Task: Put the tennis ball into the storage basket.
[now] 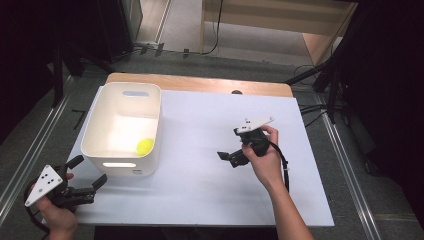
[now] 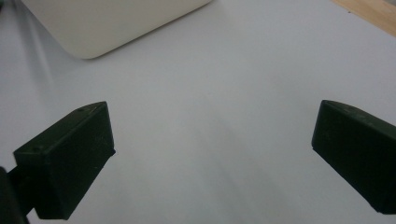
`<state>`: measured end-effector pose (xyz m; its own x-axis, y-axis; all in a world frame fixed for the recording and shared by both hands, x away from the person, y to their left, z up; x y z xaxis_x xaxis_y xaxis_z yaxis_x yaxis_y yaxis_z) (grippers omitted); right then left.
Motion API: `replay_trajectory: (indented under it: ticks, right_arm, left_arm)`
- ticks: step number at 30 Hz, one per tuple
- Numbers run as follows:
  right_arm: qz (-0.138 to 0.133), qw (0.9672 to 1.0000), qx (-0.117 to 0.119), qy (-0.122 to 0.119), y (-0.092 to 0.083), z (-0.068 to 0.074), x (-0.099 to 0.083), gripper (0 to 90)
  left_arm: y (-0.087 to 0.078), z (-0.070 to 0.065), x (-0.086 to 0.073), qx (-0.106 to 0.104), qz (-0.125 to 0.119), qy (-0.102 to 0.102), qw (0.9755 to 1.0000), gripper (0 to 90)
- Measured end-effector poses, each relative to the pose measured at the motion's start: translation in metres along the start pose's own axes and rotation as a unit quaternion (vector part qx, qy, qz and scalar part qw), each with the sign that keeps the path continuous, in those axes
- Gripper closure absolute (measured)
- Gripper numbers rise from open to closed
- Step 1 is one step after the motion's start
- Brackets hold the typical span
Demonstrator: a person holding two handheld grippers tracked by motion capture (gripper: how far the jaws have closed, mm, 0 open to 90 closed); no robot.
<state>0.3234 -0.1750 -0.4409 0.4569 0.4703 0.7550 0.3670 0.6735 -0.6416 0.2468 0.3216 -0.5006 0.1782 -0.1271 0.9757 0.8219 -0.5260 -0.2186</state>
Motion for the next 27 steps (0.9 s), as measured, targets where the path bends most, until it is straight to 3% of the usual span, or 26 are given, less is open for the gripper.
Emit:
replay_trajectory:
  ticks: [14,27]
  right_arm:
    - [-0.025,0.9988,-0.027,0.033,-0.024,-0.009,-0.042,0.0]
    - [-0.048,0.9957,-0.052,0.06,-0.042,-0.016,-0.078,0.0]
  left_arm:
    - [0.0,0.0,0.0,0.0,0.0,0.002,1.0,0.0]
    - [0.0,0.0,0.0,0.0,0.002,0.005,1.0,0.0]
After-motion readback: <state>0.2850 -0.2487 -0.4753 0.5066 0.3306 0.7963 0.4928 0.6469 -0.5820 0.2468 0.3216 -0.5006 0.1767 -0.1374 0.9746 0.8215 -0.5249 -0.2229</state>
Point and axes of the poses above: each handheld gripper's, and its own axes: y roughly forward along the jaws, x roughly out of its top, z roughly to its left, the point moved 2 cm from there along y, roughly forward along the jaws, and after that the axes turned 5 degrees about x, right-handed, at the moved point
